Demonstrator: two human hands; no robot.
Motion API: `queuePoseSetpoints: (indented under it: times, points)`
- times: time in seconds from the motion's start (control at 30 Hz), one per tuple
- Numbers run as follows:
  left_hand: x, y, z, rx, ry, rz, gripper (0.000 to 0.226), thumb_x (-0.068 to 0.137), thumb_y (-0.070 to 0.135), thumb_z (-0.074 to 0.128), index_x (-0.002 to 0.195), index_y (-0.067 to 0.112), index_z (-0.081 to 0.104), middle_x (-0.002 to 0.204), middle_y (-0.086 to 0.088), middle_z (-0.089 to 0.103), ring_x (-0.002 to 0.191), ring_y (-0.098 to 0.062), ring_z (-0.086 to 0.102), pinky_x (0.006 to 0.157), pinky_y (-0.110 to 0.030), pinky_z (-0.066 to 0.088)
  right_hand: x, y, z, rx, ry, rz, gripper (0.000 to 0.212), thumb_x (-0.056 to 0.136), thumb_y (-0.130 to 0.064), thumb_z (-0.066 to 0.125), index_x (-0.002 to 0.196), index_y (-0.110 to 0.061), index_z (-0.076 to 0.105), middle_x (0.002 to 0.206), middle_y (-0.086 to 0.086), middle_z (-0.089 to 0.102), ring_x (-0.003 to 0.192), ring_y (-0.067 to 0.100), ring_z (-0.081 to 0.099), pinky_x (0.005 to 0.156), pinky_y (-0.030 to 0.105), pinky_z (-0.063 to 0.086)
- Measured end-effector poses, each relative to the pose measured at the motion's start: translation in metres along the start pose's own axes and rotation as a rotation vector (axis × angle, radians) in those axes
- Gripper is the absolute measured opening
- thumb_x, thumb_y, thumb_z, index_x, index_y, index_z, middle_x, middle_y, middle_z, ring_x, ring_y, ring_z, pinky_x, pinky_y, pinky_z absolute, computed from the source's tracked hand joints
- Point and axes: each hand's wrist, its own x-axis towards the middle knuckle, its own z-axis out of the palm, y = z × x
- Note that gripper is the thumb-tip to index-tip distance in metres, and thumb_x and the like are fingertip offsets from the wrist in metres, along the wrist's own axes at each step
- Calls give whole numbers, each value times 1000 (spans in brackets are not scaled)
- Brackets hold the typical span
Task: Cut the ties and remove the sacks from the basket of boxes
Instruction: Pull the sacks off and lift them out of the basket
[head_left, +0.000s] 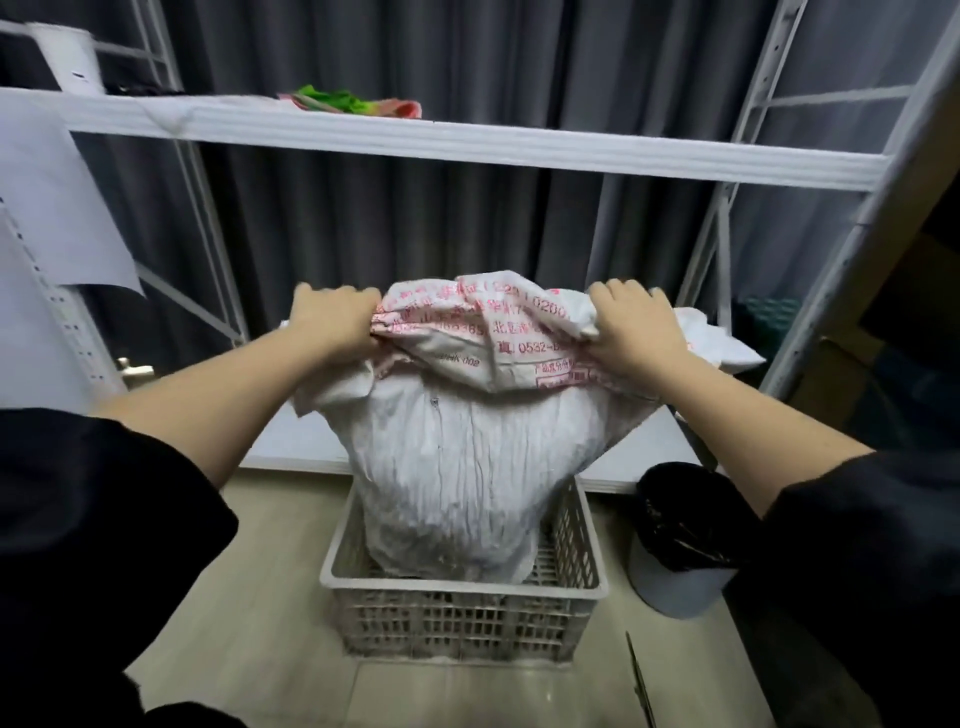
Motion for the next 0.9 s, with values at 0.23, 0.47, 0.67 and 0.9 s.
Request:
queuePoseSetpoints:
  times: [0.23, 0.47, 0.67, 0.9]
  points:
    - [-13, 0, 26, 100, 333, 54, 48, 71, 41, 73, 100, 11, 50, 92, -10, 59, 81, -31, 59, 73, -38, 36, -11, -7, 11, -137, 217, 21, 42, 61, -21, 75, 96, -12, 55, 82, 6, 54, 71, 29, 51, 60, 34, 33]
    - [-29, -5, 72, -375, -34, 402, 91, 77, 78, 22, 149, 22, 22, 152, -3, 25, 131, -24, 42, 104, -38, 39, -41, -20, 54, -75, 238, 40, 54, 65, -15, 71, 116, -14, 53, 87, 6, 52, 76, 28, 48, 67, 35, 27]
    - [-19, 20, 90, -389, -272, 245, 115, 66, 49, 70, 151, 29, -5, 159, -1, 11, 140, -24, 30, 106, -38, 37, -74, -12, 89, -3, 252, -7, 61, 71, -16, 72, 127, -15, 48, 95, 8, 57, 85, 27, 47, 74, 37, 30]
    - [-20, 62, 130, -343, -293, 79, 96, 66, 55, 70, 142, 22, 22, 136, -5, 46, 121, -28, 50, 95, -41, 42, -104, 8, 95, 153, 141, -273, 69, 72, -59, 51, 127, -17, 47, 108, 7, 55, 98, 24, 46, 82, 39, 31]
